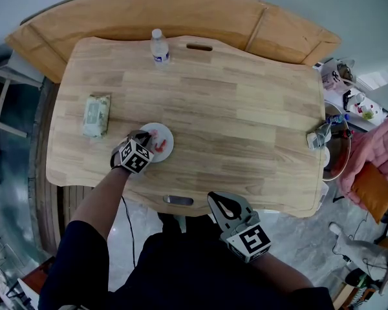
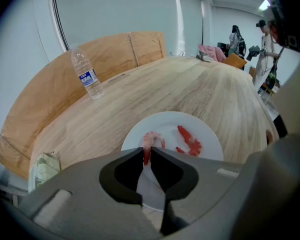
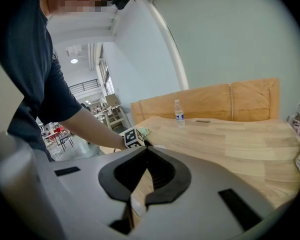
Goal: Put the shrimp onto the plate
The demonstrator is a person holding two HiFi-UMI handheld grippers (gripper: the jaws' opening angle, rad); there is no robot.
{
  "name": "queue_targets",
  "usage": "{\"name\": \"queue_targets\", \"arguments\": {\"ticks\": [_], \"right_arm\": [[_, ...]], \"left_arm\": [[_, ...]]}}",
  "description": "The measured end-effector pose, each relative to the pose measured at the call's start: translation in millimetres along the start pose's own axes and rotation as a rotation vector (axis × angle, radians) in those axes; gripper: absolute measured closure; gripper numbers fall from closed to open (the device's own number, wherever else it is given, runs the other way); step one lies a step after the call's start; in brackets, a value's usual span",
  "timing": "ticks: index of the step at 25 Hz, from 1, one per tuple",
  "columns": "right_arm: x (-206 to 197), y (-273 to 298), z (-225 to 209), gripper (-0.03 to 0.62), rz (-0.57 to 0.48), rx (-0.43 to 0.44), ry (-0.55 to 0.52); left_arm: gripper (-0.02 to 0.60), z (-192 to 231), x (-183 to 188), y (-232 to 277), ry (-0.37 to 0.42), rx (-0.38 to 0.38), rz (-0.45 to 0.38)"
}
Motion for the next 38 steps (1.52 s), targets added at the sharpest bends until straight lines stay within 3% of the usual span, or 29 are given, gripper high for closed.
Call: {"name": "queue_targets", "arguments": {"ticks": [11,17,25,38], "right_arm": [[1,-6,5,0.583,-0.005,-0.017,-0.004],[1,-10,14,0.583,-0.030,-0.009,-0.010],[11,-17,38,0.583,-0.065,0.010,-0.042],[13,-24,85,0.583,-0.083,0.035,-0.123]], "left_arm": [[0.529,1,2,-2,0.012,-0.018,0.023],[0.531,6,10,-21,-0.005,0.016,-0.015],[0.529,-6,27,-86,-0.099,0.054,-0.162],[0.532,-79,58,-221,-0.202,0.073,-0.435]]}}
Point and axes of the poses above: the fingertips, and each gripper's own axes: y forward along the fingers, z to its left, x out of its top, the point moved 4 cm from there along -y, backward along the fingers, and after that the axes turned 9 degrees about y, right-handed, at the moved point
